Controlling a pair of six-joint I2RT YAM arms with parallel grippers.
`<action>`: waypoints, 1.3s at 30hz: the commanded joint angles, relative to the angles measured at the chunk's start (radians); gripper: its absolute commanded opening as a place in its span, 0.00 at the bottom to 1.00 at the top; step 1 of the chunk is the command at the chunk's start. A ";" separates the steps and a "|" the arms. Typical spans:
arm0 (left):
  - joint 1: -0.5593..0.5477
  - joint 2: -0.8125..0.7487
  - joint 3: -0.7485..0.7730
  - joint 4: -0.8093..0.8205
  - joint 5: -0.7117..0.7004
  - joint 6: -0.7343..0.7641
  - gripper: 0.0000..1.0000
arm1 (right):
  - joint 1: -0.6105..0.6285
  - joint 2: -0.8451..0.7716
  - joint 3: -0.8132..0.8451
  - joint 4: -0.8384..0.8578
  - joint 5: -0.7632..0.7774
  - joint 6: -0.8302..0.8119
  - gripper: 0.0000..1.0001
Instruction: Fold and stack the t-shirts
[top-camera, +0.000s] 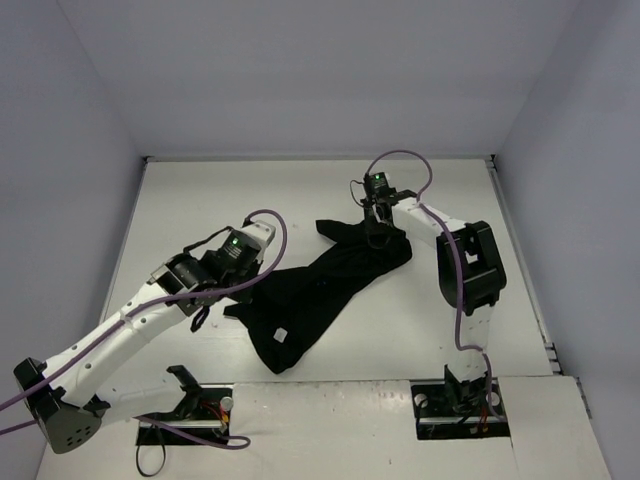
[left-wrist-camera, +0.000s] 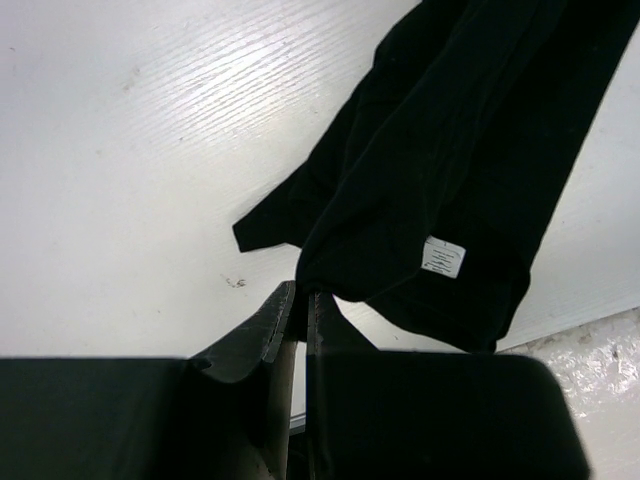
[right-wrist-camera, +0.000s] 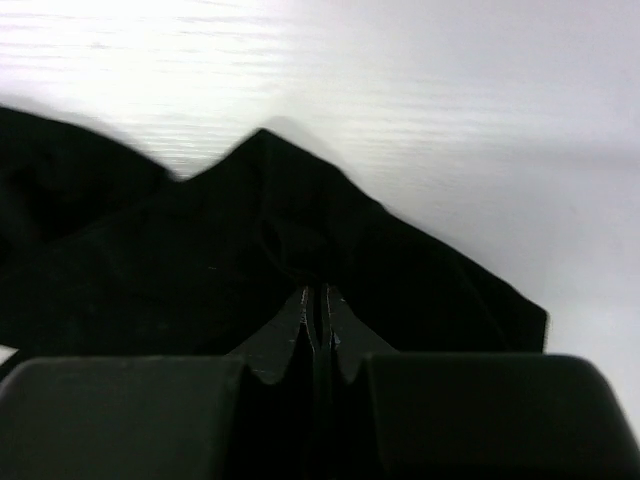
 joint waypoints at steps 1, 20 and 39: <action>0.048 -0.023 0.010 0.010 -0.048 -0.008 0.00 | -0.104 -0.150 -0.043 0.010 0.100 0.045 0.00; 0.178 -0.001 0.002 0.050 -0.039 0.089 0.00 | -0.440 -0.546 -0.253 -0.118 0.085 0.163 0.48; 0.215 0.091 0.036 0.150 -0.025 0.119 0.00 | -0.304 -0.376 -0.437 -0.010 0.015 0.258 0.54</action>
